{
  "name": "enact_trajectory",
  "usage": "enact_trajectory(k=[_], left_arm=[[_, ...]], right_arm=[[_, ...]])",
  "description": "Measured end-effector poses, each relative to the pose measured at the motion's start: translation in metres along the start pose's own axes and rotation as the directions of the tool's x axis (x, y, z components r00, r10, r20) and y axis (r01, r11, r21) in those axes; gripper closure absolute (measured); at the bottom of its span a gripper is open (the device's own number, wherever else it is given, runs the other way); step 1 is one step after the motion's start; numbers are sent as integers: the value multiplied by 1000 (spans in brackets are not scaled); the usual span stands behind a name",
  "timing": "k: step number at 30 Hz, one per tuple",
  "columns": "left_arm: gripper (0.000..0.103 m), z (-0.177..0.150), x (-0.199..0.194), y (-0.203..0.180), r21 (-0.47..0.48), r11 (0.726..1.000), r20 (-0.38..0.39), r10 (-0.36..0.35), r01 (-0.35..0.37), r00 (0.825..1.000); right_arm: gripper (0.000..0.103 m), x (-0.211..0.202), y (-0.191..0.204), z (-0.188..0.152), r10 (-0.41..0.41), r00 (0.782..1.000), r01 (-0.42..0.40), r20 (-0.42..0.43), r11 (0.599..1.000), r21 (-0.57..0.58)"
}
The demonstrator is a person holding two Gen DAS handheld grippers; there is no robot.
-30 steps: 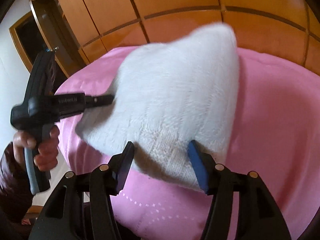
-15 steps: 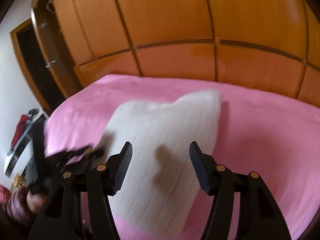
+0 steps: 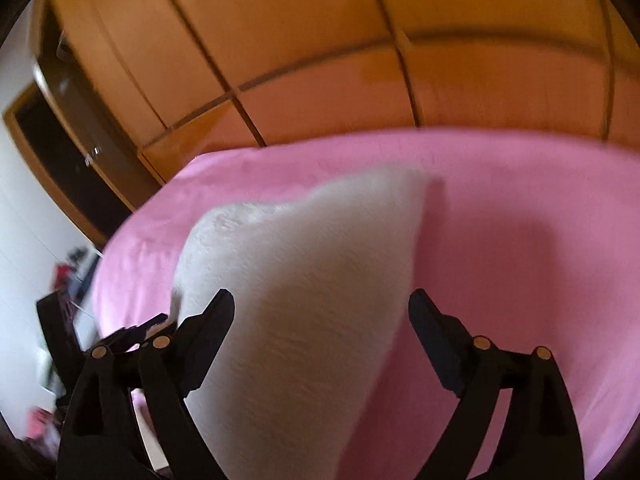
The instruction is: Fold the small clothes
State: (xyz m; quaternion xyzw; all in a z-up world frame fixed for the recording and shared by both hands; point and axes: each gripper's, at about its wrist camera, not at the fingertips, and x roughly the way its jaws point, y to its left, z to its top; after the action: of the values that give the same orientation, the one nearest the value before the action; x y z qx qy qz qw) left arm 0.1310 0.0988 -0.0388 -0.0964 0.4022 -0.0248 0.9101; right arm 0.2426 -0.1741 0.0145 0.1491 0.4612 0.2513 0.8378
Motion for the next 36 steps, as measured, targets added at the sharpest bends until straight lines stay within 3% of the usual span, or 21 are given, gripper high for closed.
enact_trajectory(k=[4,11,13,15,17,18,20,25,29,36], left_arm=[[38,-3,2,8,-24,1000,10,-7,7,1000],[38,-4,13,33,-101,982,-15,-159,157,987],[38,-5,15,38,-108,975,-13,-197,194,980],[47,-6,18,45,-133,954,-15,-272,267,962],[66,-6,20,49,-157,926,-13,-350,344,937],[71,-6,20,49,-162,911,-13,-386,379,922],[79,-6,16,45,-142,901,-9,-414,409,910],[82,-5,6,38,-151,871,10,-472,468,882],[82,3,4,5,-108,859,-9,-504,501,863],[82,36,24,-115,45,802,-87,-591,596,802]], right_arm=[[14,22,-27,-7,173,984,-166,-39,977,133],[14,51,-27,-3,327,939,-309,-104,938,158],[20,57,-18,-1,319,939,-302,-126,943,138],[33,58,-13,0,300,945,-285,-128,951,123],[41,48,-8,-1,283,953,-272,-112,957,104],[45,43,-6,-2,278,955,-268,-103,959,97],[48,28,-1,-7,262,962,-256,-80,964,71],[53,-9,6,-12,252,968,-252,-7,967,35],[55,-54,-5,-15,235,970,-236,68,972,12],[55,-145,-75,-16,121,970,-137,213,989,59]])
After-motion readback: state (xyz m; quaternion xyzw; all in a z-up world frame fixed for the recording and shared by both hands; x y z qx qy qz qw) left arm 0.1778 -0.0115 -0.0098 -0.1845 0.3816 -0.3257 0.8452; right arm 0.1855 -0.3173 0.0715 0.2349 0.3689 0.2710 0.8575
